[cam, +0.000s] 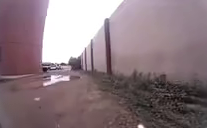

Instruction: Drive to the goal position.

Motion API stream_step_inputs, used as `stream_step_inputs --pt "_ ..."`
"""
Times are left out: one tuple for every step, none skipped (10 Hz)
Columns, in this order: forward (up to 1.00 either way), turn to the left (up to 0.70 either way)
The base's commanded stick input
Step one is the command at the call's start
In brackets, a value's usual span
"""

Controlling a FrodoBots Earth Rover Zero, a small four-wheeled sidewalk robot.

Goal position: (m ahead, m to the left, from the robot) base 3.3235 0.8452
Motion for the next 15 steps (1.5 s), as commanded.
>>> stream_step_inputs --pt "0.70 0.00" --pt "0.70 0.00" --pt "0.70 0.00" --pt "0.70 0.00" --pt "0.70 0.17" --pt "0.70 0.35" --pt "0.70 0.35" --pt "0.70 0.35" --pt "0.70 0.35" --pt "0.70 0.35" --pt "0.70 0.24" --pt "0.70 0.02" --pt "0.70 0.00" --pt "0.70 0.00" --pt "0.70 0.00"
